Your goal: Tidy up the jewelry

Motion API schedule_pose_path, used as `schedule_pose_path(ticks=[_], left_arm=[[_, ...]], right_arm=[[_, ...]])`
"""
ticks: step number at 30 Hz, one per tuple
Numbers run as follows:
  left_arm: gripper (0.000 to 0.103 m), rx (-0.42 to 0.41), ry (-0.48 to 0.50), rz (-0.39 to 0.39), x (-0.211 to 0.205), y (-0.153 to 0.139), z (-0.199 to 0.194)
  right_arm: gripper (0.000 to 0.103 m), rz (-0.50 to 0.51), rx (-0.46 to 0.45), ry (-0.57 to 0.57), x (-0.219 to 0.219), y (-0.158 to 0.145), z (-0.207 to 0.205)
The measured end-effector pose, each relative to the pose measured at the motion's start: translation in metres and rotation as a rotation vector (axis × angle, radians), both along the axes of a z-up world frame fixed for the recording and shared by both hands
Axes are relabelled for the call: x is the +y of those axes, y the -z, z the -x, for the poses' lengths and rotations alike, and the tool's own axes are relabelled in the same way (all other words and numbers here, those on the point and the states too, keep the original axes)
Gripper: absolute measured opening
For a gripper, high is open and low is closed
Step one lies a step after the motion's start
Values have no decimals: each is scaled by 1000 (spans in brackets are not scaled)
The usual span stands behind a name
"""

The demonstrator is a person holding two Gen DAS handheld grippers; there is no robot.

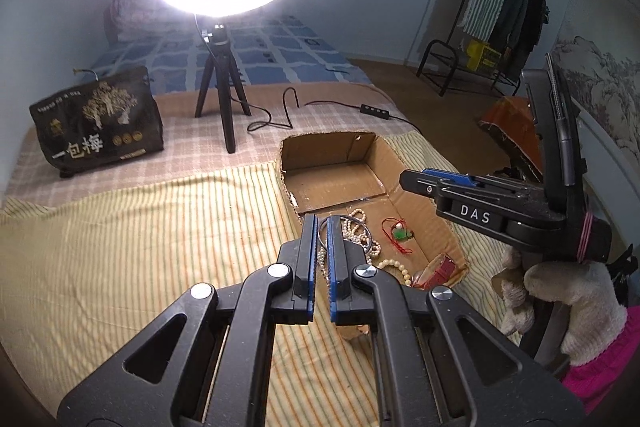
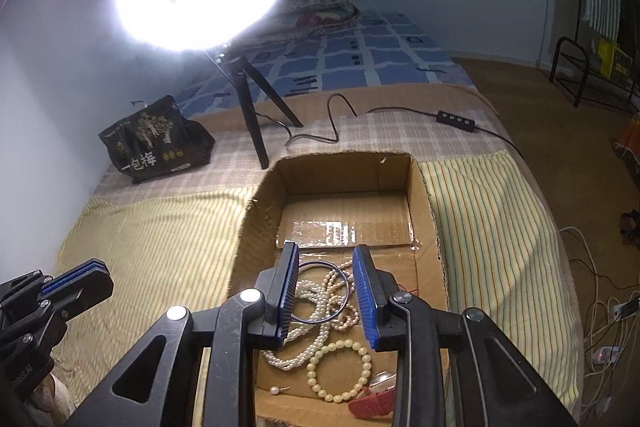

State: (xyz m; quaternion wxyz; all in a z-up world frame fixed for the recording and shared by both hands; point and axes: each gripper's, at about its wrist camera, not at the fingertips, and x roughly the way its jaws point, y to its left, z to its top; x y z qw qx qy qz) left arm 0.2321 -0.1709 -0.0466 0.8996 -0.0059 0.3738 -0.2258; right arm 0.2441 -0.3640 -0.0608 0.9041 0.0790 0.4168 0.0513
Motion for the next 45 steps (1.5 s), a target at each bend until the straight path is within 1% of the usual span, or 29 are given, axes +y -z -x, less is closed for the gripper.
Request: schedule_pose_path(ticks=[4,10,15,17,21,22,23,24,26,28,29,30,31,32,33,34,35,36,39,40,44,45], left_arm=[[1,-36,6,-12,7,-9,15],[1,-97,18,-34,13,-24,39],[1,-135,30,-46,16,-32,58],[2,-148,35,-52,17,-34,65],[2,-167,45,-64,19,-36,76],[3,-170,47,-66,20,-37,79],[10,-174,49,-68,20,-37,81],[22,-179,51,-69,21,-38,83],[34,-197,53,-73,24,-39,90],[39,-213,53,-80,26,-41,96],[43,-218,54,-82,27,-41,99],[51,-223,55,-85,28,-42,102],[56,-228,54,-85,29,-42,105],[65,-236,51,-85,31,-43,109],[72,-243,48,-85,32,-43,112],[75,-252,43,-86,33,-43,114],[81,-262,37,-87,34,-44,117],[86,-267,33,-86,36,-44,119],[92,-284,12,-76,41,-46,124],[93,-291,5,-76,42,-47,125],[102,-321,-28,-101,44,-49,129],[103,-325,-39,-109,45,-49,129]], right_arm=[[29,-1,-20,-6,5,-10,12],[32,0,-59,-15,12,-27,32],[34,-2,-82,-15,16,-35,46],[39,13,-91,-13,18,-37,53],[44,27,-108,-14,24,-42,64],[48,27,-113,-11,25,-44,68],[54,27,-118,-7,26,-46,71],[58,30,-125,2,27,-48,75],[69,37,-142,19,28,-52,83],[75,38,-164,34,29,-58,92],[80,43,-172,41,30,-60,95],[84,54,-184,53,31,-63,100],[90,67,-197,66,32,-66,105],[94,74,-208,73,33,-68,109],[95,83,-220,81,33,-71,114],[100,97,-231,92,34,-73,119],[103,109,-237,100,35,-74,121],[103,132,-249,117,37,-76,126],[103,174,-265,138,40,-78,133],[103,175,-267,139,40,-78,134],[103,178,-266,151,40,-77,137],[103,184,-270,154,40,-77,138]])
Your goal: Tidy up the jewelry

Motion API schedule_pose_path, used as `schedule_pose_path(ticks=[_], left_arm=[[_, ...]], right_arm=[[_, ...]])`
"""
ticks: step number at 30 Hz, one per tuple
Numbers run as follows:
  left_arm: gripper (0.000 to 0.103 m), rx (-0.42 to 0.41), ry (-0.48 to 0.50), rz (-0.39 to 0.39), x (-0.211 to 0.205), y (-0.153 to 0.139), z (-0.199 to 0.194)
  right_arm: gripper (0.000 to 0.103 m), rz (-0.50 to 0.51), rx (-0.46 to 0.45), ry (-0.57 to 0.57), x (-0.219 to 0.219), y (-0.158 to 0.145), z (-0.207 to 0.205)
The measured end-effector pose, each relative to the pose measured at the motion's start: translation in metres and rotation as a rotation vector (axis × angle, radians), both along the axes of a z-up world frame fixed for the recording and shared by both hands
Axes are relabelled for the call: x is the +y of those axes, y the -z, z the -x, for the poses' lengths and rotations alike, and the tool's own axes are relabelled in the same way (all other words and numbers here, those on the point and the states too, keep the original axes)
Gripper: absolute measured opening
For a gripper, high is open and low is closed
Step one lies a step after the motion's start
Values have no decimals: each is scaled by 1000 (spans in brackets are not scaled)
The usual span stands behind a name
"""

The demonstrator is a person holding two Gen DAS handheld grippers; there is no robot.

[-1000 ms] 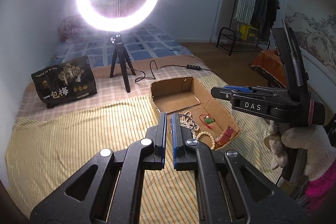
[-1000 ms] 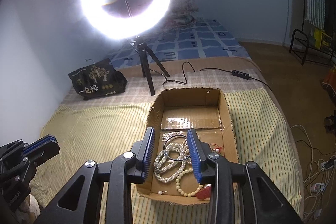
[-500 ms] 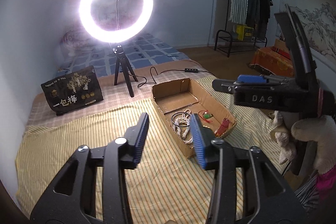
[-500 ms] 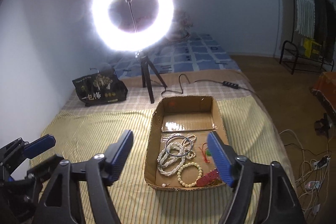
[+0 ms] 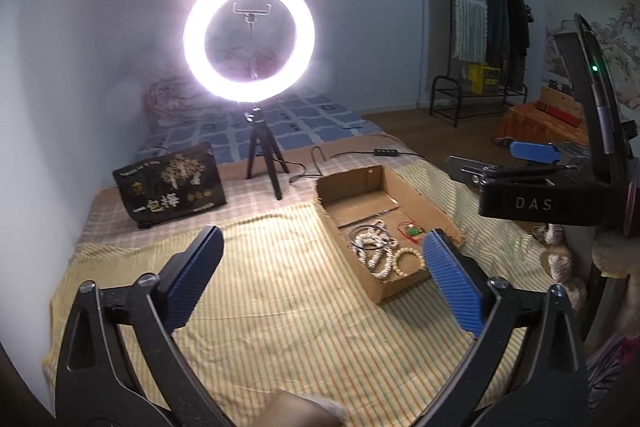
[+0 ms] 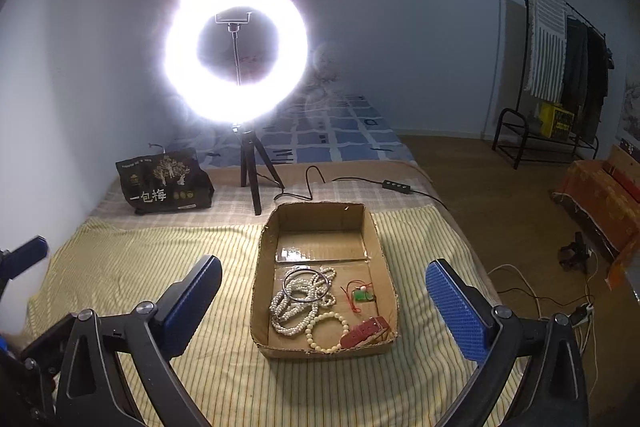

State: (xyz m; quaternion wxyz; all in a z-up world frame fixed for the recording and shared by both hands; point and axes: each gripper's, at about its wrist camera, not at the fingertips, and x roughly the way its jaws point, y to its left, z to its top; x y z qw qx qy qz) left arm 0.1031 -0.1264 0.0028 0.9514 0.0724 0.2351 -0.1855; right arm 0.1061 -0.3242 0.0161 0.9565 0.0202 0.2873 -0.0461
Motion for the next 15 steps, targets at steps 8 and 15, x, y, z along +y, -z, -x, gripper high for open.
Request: schedule_pose_path(ticks=[8,15], left_arm=[[103,16,-50,-54,-1,5,-1],[103,20,-62,-65,1,6,-1]], right_arm=[[103,47,-67,35,4,-3,10],[103,60,-79,34,5,-2,11]])
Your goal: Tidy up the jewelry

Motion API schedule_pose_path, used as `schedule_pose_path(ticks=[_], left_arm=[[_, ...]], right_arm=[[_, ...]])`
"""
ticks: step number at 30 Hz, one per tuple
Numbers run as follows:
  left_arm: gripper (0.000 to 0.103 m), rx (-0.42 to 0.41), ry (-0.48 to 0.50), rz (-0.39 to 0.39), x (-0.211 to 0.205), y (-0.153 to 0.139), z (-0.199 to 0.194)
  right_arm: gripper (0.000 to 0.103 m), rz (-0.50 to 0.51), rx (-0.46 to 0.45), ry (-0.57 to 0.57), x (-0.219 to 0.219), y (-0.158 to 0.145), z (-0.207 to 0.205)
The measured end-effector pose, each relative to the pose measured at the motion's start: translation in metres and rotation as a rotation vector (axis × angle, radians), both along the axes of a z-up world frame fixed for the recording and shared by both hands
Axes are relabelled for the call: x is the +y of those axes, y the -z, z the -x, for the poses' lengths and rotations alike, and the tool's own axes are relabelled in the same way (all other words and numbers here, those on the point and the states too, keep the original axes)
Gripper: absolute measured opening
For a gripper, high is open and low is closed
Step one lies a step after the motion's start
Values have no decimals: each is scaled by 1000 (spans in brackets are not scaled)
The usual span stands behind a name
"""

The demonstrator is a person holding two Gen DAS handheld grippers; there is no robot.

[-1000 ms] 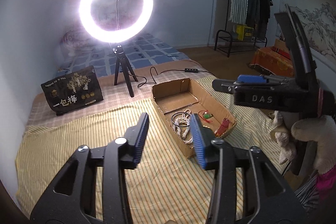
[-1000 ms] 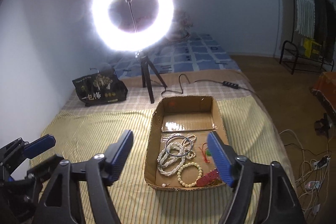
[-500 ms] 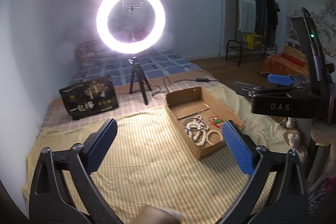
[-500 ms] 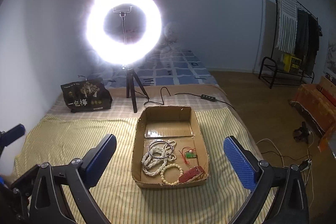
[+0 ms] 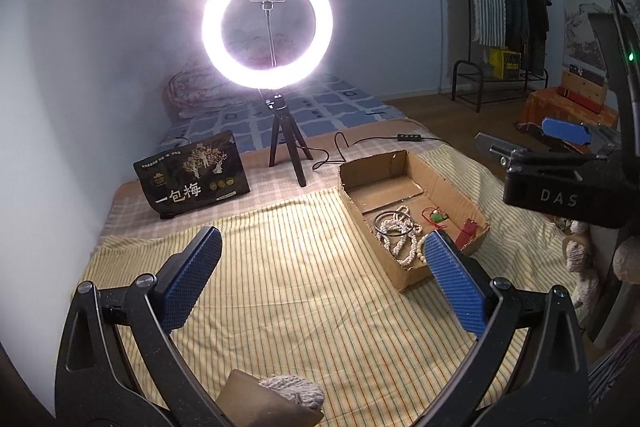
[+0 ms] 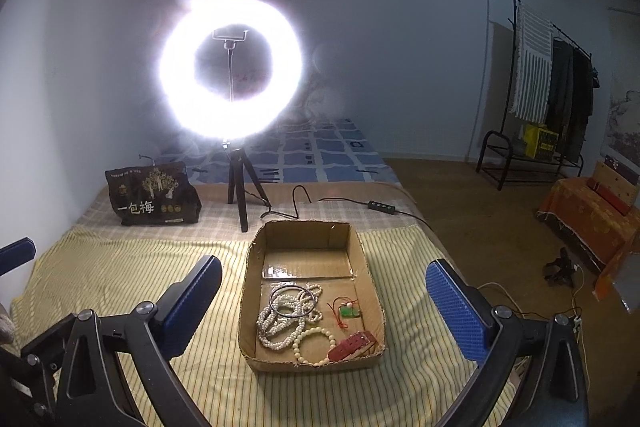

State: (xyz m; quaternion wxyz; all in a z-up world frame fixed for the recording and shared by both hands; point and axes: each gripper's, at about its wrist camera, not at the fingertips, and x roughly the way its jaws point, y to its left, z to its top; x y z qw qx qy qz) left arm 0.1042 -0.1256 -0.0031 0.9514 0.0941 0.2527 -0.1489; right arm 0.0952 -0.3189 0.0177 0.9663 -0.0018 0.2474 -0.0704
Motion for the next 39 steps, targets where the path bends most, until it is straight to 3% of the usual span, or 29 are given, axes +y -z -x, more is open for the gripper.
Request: schedule_pose_path(ticks=[39], left_arm=[[103,-16,-2,-5,-2,-5,3]], right_arm=[[103,-8,-10,16,-5,2,4]])
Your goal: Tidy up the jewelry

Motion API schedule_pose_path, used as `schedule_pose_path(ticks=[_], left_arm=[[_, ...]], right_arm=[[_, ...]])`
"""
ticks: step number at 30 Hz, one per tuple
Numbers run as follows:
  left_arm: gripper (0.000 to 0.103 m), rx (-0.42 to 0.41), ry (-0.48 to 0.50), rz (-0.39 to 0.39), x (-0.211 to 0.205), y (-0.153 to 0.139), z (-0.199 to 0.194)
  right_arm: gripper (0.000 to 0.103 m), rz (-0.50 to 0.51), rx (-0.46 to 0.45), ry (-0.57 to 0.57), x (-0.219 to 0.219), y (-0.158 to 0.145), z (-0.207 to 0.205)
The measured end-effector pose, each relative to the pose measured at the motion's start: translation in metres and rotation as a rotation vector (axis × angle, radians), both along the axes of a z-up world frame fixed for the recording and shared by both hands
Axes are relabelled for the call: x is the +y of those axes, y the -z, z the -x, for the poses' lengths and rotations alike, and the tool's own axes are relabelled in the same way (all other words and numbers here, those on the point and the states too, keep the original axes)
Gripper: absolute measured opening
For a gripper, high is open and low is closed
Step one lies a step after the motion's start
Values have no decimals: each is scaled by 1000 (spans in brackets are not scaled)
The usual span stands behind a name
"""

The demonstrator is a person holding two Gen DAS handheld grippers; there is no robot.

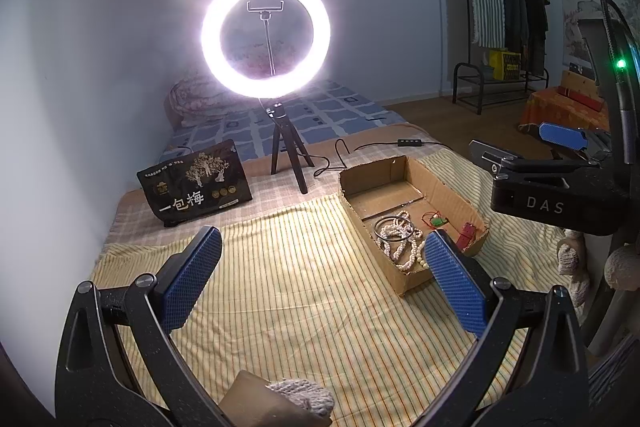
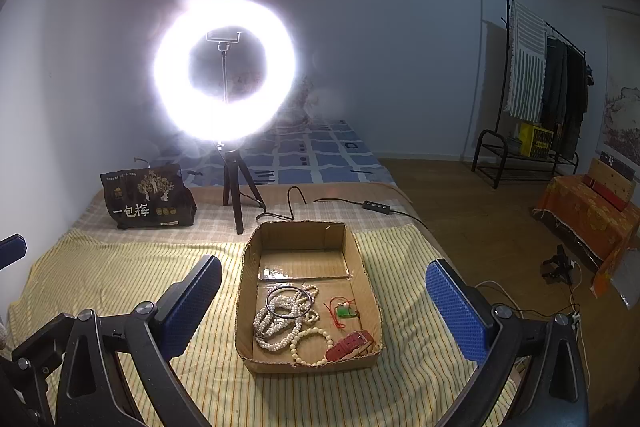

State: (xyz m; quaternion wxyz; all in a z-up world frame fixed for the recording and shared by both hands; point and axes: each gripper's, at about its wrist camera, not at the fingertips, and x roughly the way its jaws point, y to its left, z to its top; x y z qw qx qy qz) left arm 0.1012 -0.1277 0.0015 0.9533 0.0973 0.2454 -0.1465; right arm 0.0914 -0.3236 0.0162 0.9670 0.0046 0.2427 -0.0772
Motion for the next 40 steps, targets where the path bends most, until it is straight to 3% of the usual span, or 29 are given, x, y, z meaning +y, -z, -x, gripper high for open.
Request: schedule_pose_path(ticks=[40], left_arm=[[103,-3,-10,-5,9,-4,-4]], right_arm=[[103,-12,32,5,-2,8,-4]])
